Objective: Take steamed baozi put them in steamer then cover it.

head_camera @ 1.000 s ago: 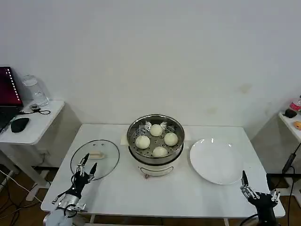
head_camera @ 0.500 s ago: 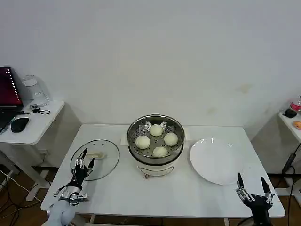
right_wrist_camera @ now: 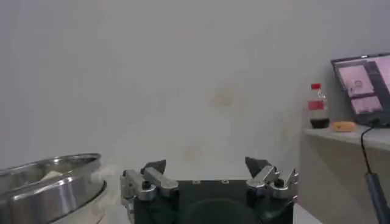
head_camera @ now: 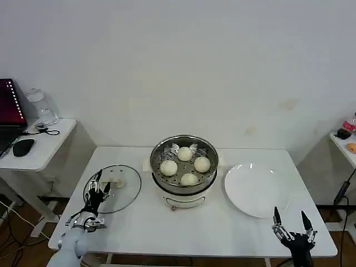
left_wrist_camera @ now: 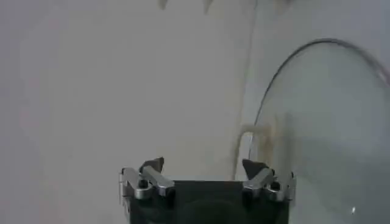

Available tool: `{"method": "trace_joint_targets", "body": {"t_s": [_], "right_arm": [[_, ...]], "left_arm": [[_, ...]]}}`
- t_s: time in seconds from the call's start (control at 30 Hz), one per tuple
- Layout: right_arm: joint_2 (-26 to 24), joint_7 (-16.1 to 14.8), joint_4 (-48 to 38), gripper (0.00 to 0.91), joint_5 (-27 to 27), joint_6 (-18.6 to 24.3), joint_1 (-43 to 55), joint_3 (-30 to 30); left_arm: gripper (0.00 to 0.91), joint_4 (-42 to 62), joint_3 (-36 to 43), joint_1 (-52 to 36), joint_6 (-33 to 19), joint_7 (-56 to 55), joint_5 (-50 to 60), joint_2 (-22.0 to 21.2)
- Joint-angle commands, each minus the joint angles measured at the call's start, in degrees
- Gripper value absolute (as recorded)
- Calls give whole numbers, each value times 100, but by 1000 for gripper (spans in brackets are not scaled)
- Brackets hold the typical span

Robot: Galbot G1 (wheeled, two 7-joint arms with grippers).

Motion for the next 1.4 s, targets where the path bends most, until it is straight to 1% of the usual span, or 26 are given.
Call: {"method": "trace_joint_targets", "body": {"t_s": [0.03, 0.4, 0.43, 0.47, 0.5, 0.53, 0.57, 0.7, 0.73, 0.8, 0.9, 1.0, 1.2, 1.4], "right_arm": [[12, -3, -2, 907, -23, 10, -2, -68], [49, -4, -38, 907, -69, 39, -1, -126], [50, -5, -37, 907, -74, 41, -2, -127], [50, -4, -30, 907, -69, 42, -5, -127], [52, -2, -29, 907, -69, 43, -4, -127], [53, -1, -27, 907, -69, 46, -5, -126], [56, 1, -26, 907, -68, 46, -3, -127], [70, 2, -33, 907, -73, 63, -9, -135], [73, 1, -34, 907, -73, 68, -12, -137], [77, 0, -33, 907, -76, 80, -20, -143], [73, 2, -18, 907, -78, 88, -24, -147], [67, 15, 2, 907, -71, 92, -19, -141], [69, 13, -5, 907, -108, 134, -12, -164], [72, 14, 9, 907, -125, 167, 2, -208]], "left_arm": [[907, 225, 27, -251, 37, 18, -20, 6], [907, 459, 194, -487, 31, 39, 3, -62], [816, 471, 196, -500, 32, 34, 4, -76], [655, 494, 191, -528, 33, 20, 3, -98], [554, 510, 188, -540, 33, 16, 3, -112], [363, 523, 187, -556, 34, 13, 5, -135], [292, 544, 183, -581, 31, 13, 0, -152], [202, 681, 174, -651, -38, 30, 5, -202], [111, 725, 168, -658, -65, 42, 7, -210], [0, 862, 144, -666, -154, 38, 26, -247], [0, 966, 82, -652, -243, -63, 27, -300], [0, 849, 58, -613, -250, -107, 92, -281], [0, 476, 9, -531, -251, -173, 174, -93], [0, -41, -83, -365, -222, -118, 172, 203]]}}
